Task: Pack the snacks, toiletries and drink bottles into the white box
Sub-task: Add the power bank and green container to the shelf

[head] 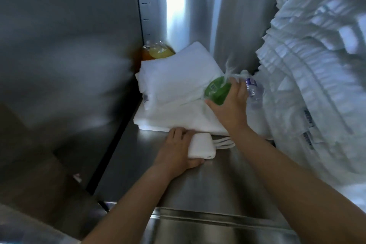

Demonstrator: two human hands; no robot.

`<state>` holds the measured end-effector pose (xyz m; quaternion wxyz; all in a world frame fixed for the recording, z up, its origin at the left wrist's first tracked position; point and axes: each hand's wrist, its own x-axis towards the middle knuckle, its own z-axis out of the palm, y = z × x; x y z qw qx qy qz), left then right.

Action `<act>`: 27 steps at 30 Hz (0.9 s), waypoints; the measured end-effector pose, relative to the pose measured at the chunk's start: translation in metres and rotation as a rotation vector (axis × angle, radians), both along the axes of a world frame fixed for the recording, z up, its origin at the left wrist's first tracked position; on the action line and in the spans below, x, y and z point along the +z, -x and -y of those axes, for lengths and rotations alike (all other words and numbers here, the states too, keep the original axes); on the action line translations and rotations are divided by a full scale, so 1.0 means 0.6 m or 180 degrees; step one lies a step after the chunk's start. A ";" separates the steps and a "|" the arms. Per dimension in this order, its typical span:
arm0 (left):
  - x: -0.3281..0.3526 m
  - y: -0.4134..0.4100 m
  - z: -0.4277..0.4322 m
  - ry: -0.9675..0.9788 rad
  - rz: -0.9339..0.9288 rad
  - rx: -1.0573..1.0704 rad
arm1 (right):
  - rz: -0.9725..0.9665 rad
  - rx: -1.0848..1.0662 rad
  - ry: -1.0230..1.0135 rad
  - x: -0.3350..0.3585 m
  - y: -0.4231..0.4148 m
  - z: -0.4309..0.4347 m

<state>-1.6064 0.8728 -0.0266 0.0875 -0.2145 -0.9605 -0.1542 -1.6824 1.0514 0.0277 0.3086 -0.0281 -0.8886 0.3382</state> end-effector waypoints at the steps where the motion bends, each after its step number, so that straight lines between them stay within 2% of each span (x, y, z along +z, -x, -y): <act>1: 0.000 0.000 0.000 -0.0018 0.0054 0.0003 | 0.0037 -0.0076 -0.0023 0.002 0.016 0.002; 8: 0.003 0.003 0.003 0.0042 0.0050 -0.0054 | 0.0404 -0.0122 -0.0501 0.020 0.082 0.000; 12: 0.000 0.007 0.003 0.0017 0.0254 -0.0047 | 0.0690 -0.0147 -0.1116 0.022 0.069 -0.006; 18: -0.003 0.002 0.003 -0.0073 0.0323 -0.0063 | 0.0742 -0.0295 -0.1682 0.023 0.002 0.023; 24: -0.011 -0.059 0.014 0.0150 0.0184 0.0218 | 0.0758 0.0041 -0.1206 0.013 -0.118 0.033; 27: -0.013 -0.117 0.027 0.0260 0.0043 0.0336 | 0.0793 0.0344 -0.1188 0.004 -0.174 0.022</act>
